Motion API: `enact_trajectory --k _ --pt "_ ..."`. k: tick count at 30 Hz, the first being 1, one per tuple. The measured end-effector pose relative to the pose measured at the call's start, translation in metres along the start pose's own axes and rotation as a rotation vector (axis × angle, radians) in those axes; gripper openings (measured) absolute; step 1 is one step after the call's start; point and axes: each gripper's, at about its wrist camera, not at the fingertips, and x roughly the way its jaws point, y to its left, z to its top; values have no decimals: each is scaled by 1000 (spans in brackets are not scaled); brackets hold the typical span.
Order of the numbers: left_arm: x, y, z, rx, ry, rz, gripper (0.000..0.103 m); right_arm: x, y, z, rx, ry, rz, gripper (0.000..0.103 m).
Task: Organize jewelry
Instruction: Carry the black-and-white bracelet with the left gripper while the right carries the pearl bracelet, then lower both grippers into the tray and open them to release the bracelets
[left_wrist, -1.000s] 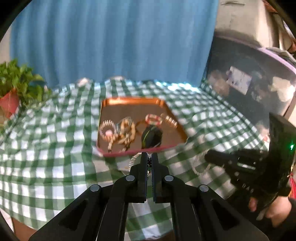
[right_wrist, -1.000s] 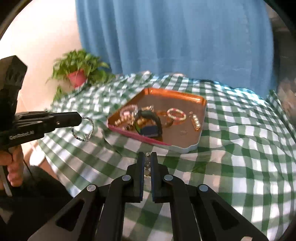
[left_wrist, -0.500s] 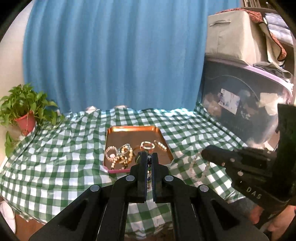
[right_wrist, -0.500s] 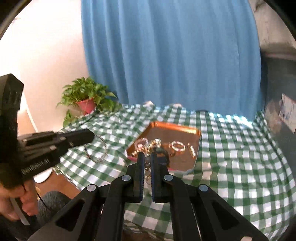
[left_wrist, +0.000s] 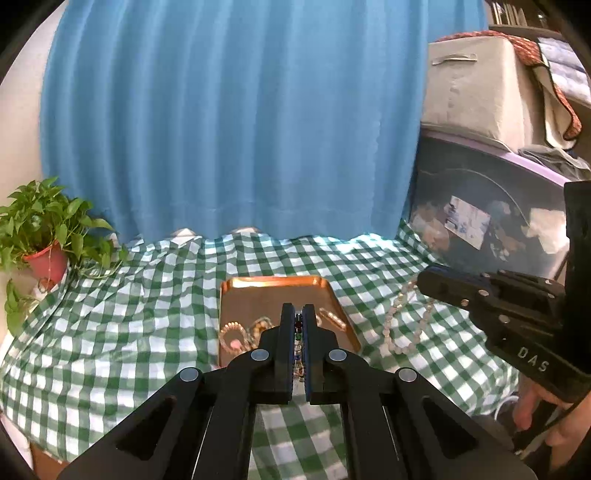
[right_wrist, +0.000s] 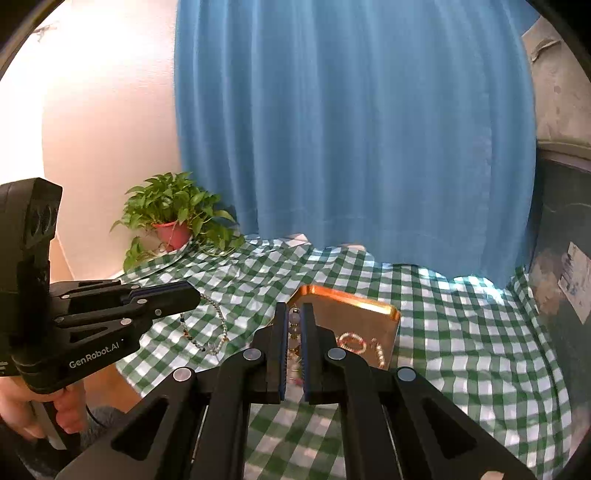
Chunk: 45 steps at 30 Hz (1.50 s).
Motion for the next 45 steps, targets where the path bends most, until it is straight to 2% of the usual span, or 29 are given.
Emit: enact_trajectory --k 11,20,24,27,30,32,35,40,45 --pt "20 31 52 -23 -132 -53 4 35 -30 25 1 -11 18 5" --pt "68 43 55 -45 -156 -73 4 72 -43 34 -14 -34 16 5" --pt "98 48 46 -64 -126 -78 4 98 -55 20 41 -6 55 5" --pt "126 50 40 -45 -98 -68 4 110 -63 9 61 -7 49 5" --pt "165 60 31 -52 -68 -69 4 136 -74 -4 73 38 47 5" --pt "196 71 20 -70 -25 -48 4 152 -84 -14 85 69 42 5" --pt "238 90 2 -134 76 -59 4 167 -94 -22 97 99 39 5" --pt "276 106 -14 -160 140 -35 4 194 -101 -35 107 164 64 5" --pt "308 120 -32 -185 244 -2 4 221 -104 -56 106 254 78 5"
